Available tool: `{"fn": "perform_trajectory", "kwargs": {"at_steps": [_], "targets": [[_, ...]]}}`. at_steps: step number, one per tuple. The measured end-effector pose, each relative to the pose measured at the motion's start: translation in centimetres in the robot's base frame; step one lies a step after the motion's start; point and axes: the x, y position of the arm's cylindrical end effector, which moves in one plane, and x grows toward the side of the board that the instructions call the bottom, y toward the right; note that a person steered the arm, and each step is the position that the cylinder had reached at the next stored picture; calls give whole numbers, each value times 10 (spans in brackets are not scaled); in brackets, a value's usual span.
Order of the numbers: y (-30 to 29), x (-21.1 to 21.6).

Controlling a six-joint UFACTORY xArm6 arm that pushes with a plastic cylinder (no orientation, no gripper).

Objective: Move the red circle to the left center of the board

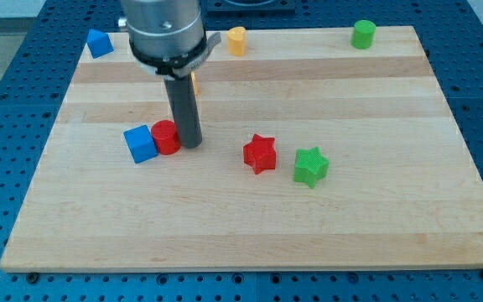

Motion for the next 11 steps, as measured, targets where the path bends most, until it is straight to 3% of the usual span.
{"fn": "perform_trajectory", "kwargs": {"at_steps": [1,3,4,7,9,11], "targets": [[2,22],[-22,-32],[-68,-33],[-54,-60],[-116,-59],[-99,-59]]}}
